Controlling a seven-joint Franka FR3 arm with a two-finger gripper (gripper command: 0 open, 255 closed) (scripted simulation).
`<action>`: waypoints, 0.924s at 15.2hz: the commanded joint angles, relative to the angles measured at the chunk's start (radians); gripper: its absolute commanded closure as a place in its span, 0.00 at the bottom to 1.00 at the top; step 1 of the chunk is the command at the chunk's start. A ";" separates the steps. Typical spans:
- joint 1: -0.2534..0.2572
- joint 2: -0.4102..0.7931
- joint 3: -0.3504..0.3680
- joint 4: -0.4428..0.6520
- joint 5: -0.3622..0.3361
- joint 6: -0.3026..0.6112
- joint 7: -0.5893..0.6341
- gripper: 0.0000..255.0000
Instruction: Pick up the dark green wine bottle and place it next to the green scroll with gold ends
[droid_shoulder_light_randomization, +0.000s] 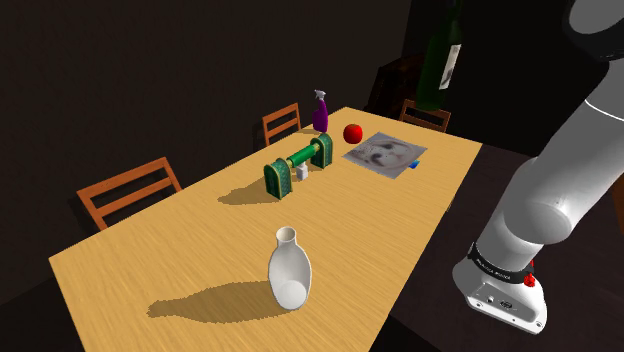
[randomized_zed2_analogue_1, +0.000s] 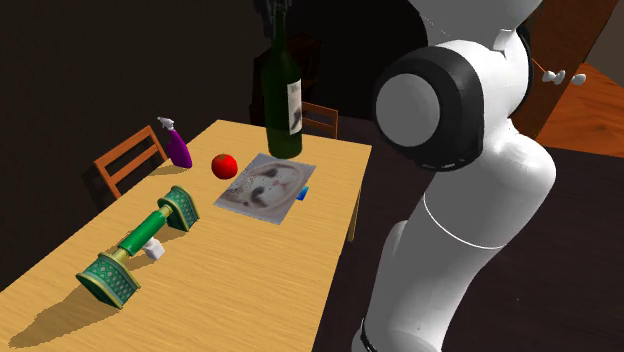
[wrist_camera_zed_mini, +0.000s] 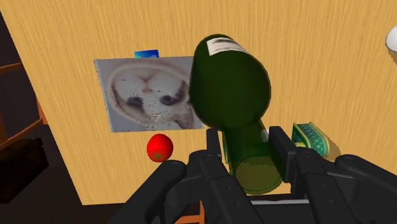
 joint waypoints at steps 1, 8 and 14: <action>0.008 0.022 0.009 -0.028 0.014 0.048 0.025 1.00; 0.022 0.167 0.012 -0.009 0.092 0.155 0.070 1.00; 0.006 0.341 0.015 0.094 0.181 0.205 0.093 1.00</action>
